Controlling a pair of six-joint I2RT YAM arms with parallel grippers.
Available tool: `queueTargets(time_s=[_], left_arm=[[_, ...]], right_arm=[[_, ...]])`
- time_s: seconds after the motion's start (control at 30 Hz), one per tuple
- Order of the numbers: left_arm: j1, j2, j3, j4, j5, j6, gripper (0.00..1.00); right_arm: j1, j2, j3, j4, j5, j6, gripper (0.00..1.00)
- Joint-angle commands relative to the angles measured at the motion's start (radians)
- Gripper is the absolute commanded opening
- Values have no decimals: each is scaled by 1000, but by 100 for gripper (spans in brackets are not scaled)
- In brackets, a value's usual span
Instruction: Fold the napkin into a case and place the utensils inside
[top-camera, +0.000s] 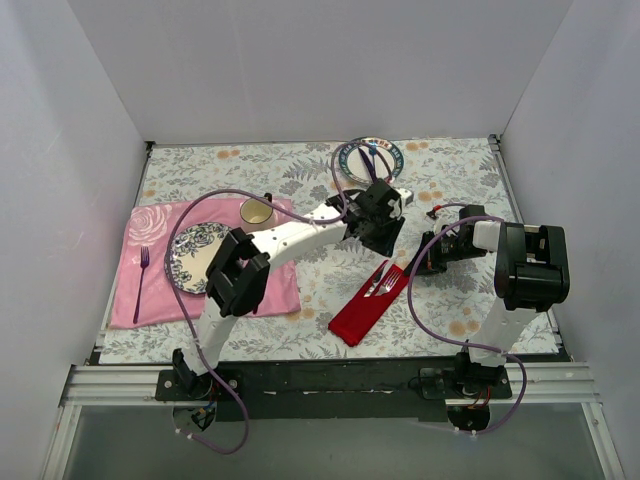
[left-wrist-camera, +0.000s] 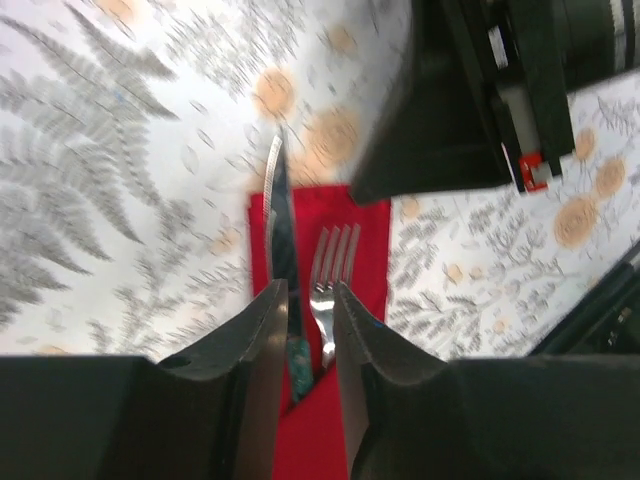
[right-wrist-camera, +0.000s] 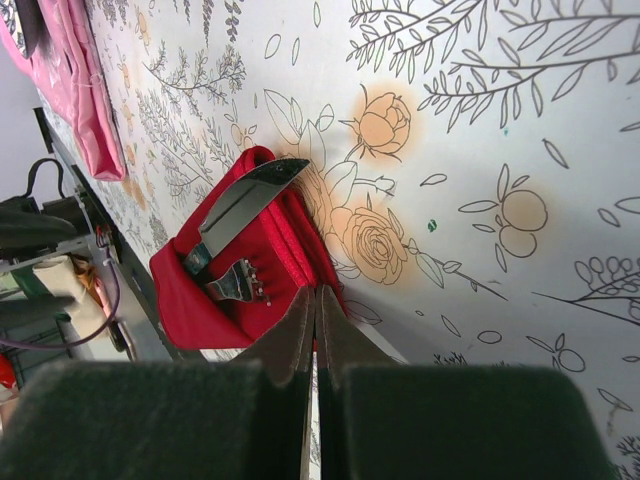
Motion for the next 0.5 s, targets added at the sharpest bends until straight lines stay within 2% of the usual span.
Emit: queueTargets(time_s=[0.0, 0.07, 0.23, 0.37, 0.47], left_arm=[[83, -7, 72, 75, -18, 0, 21], [106, 7, 61, 116, 33, -8, 17], [114, 7, 10, 268, 94, 17, 17], [114, 82, 114, 220, 96, -12, 18], [114, 120, 133, 210, 104, -41, 21]], right_arm=[[1, -17, -4, 12, -18, -3, 1], [1, -18, -2, 11, -23, -1, 1], [1, -15, -1, 14, -32, 3, 1], [1, -15, -4, 17, -35, 6, 1], [1, -12, -5, 15, -37, 6, 1]])
